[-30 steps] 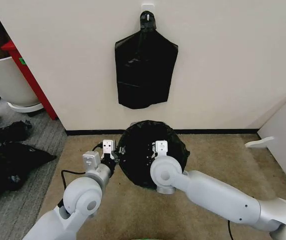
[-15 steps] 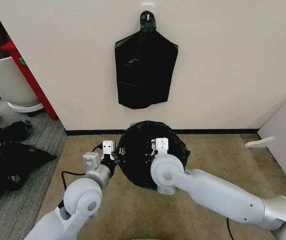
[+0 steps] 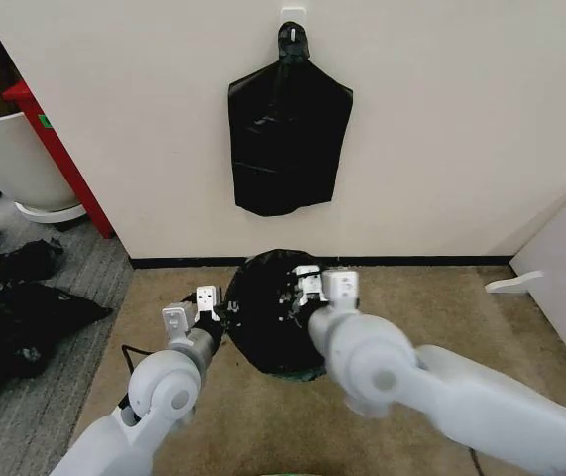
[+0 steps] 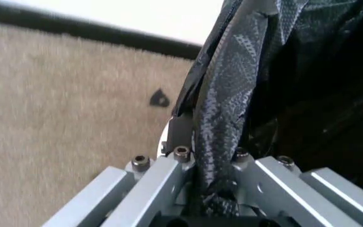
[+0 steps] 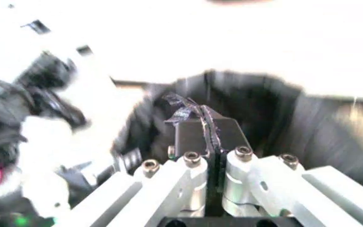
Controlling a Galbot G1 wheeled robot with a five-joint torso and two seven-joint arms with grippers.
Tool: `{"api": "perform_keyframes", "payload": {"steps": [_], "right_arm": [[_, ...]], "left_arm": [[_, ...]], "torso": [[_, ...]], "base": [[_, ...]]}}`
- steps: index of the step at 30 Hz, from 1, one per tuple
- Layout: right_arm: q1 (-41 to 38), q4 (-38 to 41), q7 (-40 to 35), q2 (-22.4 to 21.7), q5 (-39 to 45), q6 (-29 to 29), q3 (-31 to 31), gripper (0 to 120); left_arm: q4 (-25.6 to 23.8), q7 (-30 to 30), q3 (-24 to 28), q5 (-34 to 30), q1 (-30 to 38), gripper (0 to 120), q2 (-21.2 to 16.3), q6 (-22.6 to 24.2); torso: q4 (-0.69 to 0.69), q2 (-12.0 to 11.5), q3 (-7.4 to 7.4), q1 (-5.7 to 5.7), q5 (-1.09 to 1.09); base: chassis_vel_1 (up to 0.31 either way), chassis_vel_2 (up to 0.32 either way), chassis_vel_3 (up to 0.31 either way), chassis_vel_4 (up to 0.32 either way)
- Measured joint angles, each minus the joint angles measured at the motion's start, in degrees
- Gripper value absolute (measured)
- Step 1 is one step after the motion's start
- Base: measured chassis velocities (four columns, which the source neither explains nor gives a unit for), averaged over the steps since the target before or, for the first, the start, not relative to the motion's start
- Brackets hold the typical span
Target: Place the garbage bag over the trash bin.
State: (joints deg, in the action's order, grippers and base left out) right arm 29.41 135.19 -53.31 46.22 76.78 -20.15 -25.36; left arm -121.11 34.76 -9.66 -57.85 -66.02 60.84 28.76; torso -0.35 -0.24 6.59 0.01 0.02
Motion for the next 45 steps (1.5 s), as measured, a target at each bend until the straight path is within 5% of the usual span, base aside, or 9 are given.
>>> {"api": "perform_keyframes", "payload": {"steps": [4,8,30,32,45], "right_arm": [[3.7,2.2,8.8,-5.3,-10.9,2.3,3.6,2],[8.2,3.4,13.0,-8.6,-17.7,4.7,7.5,16],[11.3,4.2,7.7,-9.9,-17.2,6.5,12.6,95],[11.1,4.1,7.2,-10.1,-16.7,6.6,12.5,100],[11.1,4.0,5.3,-9.6,-14.3,6.7,12.8,100]], "left_arm": [[0.3,1.6,0.0,-2.4,-0.1,1,0.5,0.5],[0.6,3.2,0.2,-5.1,-0.1,1,1.1,1.1],[7.6,4.8,2.5,-4.9,1.5,2,6.0,2.5],[7.8,3.8,2.4,-4.2,0.7,20,6.1,2.4],[2.3,0.2,1.2,2.3,-1.3,66,2.9,0.1]], "torso": [[-0.01,0.0,0.00,0.00,0.00],[-0.01,0.0,0.00,0.00,0.00],[0.01,0.0,-0.01,0.00,0.00],[0.02,0.0,-0.01,0.00,-0.01],[0.00,0.0,0.01,0.00,-0.02]], "base": [[0.000,0.000,0.000,0.000],[0.000,0.000,0.000,0.000],[0.000,0.000,0.000,0.000],[0.000,0.000,0.000,0.000],[0.000,0.000,0.000,0.000]]}}
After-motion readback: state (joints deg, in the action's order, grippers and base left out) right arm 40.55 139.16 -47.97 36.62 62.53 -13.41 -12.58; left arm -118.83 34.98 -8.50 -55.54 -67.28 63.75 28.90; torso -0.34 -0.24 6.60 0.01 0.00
